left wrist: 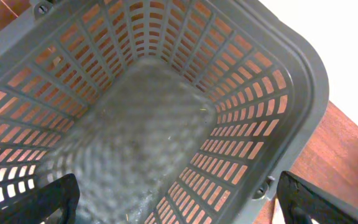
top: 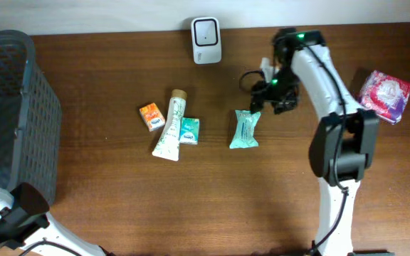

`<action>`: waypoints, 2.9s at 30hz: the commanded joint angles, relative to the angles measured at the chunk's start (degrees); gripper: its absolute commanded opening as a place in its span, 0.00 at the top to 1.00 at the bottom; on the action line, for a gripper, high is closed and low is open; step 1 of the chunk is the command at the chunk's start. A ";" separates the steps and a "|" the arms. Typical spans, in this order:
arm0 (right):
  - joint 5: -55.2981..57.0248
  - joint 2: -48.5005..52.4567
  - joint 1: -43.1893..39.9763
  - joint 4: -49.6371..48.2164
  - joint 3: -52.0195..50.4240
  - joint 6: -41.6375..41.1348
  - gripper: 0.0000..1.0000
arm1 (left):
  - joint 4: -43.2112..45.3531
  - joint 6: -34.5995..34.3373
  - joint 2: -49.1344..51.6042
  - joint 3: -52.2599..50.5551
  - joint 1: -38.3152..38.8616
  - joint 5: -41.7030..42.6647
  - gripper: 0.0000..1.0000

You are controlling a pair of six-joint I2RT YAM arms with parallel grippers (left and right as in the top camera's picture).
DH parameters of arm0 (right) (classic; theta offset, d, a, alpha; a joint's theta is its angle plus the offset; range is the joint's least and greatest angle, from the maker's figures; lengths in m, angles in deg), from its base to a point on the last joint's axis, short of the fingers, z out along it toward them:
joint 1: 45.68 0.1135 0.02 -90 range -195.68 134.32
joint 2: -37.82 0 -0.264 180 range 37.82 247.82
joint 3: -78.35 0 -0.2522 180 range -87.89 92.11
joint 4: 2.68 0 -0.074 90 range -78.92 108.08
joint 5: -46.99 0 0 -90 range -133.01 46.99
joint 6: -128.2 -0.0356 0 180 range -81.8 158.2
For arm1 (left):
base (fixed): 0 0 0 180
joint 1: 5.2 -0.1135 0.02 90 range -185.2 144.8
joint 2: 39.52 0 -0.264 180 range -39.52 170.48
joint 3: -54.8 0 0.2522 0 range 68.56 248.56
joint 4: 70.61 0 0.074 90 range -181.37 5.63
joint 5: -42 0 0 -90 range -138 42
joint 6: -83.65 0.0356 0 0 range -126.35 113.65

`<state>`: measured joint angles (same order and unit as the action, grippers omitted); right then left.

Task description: Scan the item barcode

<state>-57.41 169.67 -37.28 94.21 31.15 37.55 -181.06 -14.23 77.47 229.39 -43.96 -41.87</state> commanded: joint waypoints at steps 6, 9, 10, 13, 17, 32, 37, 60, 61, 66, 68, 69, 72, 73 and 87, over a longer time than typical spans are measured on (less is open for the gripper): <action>-12.61 -0.24 -1.66 -6.58 -7.91 3.06 0.01 | -0.02 0.70 -0.87 0.42 -0.13 0.02 0.01; -16.37 -0.24 -1.68 -14.10 -15.89 3.21 0.00 | -0.02 0.70 -0.87 0.42 -0.13 0.02 0.01; -17.64 -0.24 -1.68 -16.20 -17.68 3.21 0.02 | -0.02 0.70 -0.87 0.42 -0.13 0.02 0.01; -23.67 -0.24 -1.66 -23.32 -22.53 3.19 0.32 | -0.04 0.70 -0.87 0.42 -0.13 0.02 0.01; -24.22 -0.24 -1.66 -25.14 -22.73 3.21 0.74 | -0.02 0.70 -0.87 0.42 -0.13 0.02 0.01; 41.46 -0.24 3.13 -2.23 -5.95 -22.23 0.96 | -0.02 0.70 -0.87 0.42 -0.13 0.02 0.01; 43.21 -0.24 3.21 -6.88 -16.61 -23.91 0.86 | -0.04 0.70 -0.87 0.42 -0.13 0.02 0.01; 31.63 -0.24 3.76 0.22 -6.10 -12.66 0.38 | -0.04 0.70 -0.87 0.42 -0.13 0.02 0.01; 22.97 -0.24 0.68 -0.42 -6.10 -5.95 0.33 | -0.02 0.72 -0.87 0.42 -0.13 0.02 0.01; 2.40 -0.24 -10.40 2.86 -6.10 3.87 0.42 | -0.02 0.70 -0.87 0.42 -0.13 0.02 0.01; 3.04 -0.24 -10.12 3.04 -6.10 4.15 0.39 | -0.02 0.70 -0.87 0.42 -0.13 0.02 0.01; 2.99 -0.24 -9.90 3.10 -6.10 6.84 0.36 | -0.04 0.70 -0.87 0.42 -0.13 0.02 0.01; 2.99 -0.24 -12.59 3.37 -6.10 13.11 0.12 | -0.04 0.70 -0.87 0.42 -0.13 0.02 0.01; 2.97 -0.24 -13.86 3.15 -6.12 13.97 0.07 | -0.02 0.70 -0.87 0.42 -0.13 0.02 0.01; -24.94 -0.24 -24.13 -15.08 -27.80 27.43 0.50 | -0.02 0.70 -0.87 0.42 -0.13 0.02 0.01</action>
<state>-79.26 168.47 -61.41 82.32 7.70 64.15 -181.06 -14.23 77.47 229.39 -43.96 -41.87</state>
